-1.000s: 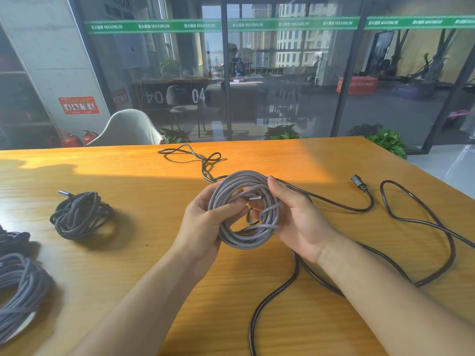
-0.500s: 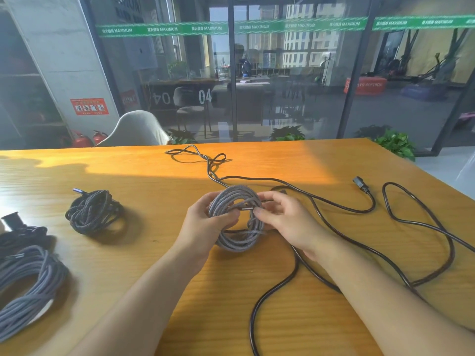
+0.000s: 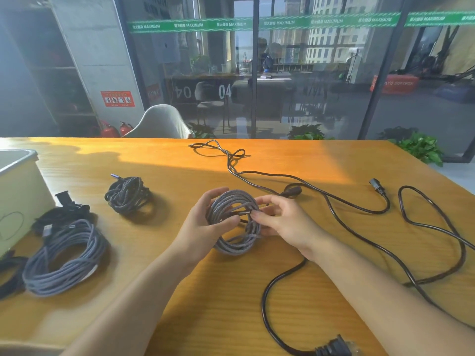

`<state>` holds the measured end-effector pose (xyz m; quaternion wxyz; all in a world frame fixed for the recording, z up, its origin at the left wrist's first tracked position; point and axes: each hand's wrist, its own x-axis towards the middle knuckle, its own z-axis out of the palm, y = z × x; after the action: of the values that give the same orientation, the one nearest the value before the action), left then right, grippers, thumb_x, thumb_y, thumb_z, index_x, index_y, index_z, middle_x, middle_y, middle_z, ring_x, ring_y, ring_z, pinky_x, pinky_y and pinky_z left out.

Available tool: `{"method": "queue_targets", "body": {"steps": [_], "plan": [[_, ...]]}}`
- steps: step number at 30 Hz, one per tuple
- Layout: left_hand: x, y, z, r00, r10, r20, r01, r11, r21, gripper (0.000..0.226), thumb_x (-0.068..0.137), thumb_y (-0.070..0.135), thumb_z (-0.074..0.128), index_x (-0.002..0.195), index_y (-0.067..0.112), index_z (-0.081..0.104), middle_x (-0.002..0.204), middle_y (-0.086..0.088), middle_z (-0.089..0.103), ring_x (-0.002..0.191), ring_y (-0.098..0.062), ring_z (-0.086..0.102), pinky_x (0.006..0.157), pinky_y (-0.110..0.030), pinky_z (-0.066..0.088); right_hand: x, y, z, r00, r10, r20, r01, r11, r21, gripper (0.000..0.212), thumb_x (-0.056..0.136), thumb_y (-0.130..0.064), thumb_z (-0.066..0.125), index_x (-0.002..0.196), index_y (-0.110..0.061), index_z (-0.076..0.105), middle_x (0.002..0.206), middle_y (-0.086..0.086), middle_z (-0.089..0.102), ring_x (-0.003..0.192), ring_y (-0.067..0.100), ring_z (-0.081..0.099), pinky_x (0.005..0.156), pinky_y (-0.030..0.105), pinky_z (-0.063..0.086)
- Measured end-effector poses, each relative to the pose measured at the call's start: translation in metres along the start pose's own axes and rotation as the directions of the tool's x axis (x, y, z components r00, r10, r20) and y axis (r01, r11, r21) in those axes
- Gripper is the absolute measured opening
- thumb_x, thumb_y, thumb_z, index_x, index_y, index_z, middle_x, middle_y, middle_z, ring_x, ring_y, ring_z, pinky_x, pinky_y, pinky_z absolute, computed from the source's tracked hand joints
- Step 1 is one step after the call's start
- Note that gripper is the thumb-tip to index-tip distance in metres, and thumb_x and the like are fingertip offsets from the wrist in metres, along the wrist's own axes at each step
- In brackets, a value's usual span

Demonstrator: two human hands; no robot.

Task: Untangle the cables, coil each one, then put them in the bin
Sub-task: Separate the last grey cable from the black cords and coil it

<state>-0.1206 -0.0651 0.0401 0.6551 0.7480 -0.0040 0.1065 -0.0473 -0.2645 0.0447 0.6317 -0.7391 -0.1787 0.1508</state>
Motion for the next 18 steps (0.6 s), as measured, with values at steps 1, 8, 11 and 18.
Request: {"method": "queue_targets", "body": {"steps": [1, 8, 11, 18], "plan": [[-0.004, -0.001, -0.004, 1.0, 0.01, 0.0, -0.01, 1.0, 0.021, 0.056, 0.092, 0.011, 0.078, 0.139, 0.032, 0.056, 0.116, 0.008, 0.075, 0.11, -0.01, 0.071, 0.091, -0.025, 0.055, 0.0, -0.001, 0.004, 1.0, 0.0, 0.007, 0.0, 1.0, -0.01, 0.024, 0.095, -0.023, 0.076, 0.119, -0.024, 0.07, 0.117, 0.016, 0.071, 0.102, 0.023, 0.075, 0.087, 0.041, 0.064], [-0.022, -0.021, -0.041, 0.992, 0.111, -0.057, -0.088, 0.945, 0.315, 0.058, 0.088, 0.023, 0.083, 0.139, 0.023, 0.054, 0.12, 0.019, 0.071, 0.117, 0.001, 0.064, 0.101, -0.02, 0.049, -0.005, -0.004, 0.039, 0.997, -0.02, 0.076, 0.033, 0.985, -0.169, 0.029, 0.099, -0.032, 0.071, 0.126, -0.023, 0.068, 0.111, 0.003, 0.076, 0.087, 0.009, 0.073, 0.075, 0.021, 0.059], [-0.032, -0.025, -0.053, 0.99, 0.119, -0.078, -0.078, 0.911, 0.405, 0.07, 0.086, 0.056, 0.077, 0.144, 0.027, 0.051, 0.133, 0.018, 0.064, 0.124, 0.005, 0.057, 0.109, -0.024, 0.045, -0.003, -0.002, 0.047, 0.991, -0.113, 0.079, 0.137, 0.871, -0.472, 0.046, 0.096, -0.052, 0.069, 0.136, -0.029, 0.066, 0.119, -0.014, 0.072, 0.099, -0.001, 0.068, 0.08, 0.012, 0.049], [-0.061, -0.027, -0.07, 0.979, 0.192, -0.071, -0.128, 0.846, 0.518, 0.092, 0.08, 0.078, 0.066, 0.155, 0.03, 0.041, 0.148, 0.018, 0.047, 0.139, 0.003, 0.043, 0.115, -0.034, 0.043, -0.011, -0.005, 0.051, 0.943, -0.218, 0.252, 0.321, 0.792, -0.519, 0.066, 0.097, -0.055, 0.063, 0.157, -0.038, 0.041, 0.151, -0.021, 0.044, 0.128, -0.007, 0.054, 0.104, 0.024, 0.052]]}}
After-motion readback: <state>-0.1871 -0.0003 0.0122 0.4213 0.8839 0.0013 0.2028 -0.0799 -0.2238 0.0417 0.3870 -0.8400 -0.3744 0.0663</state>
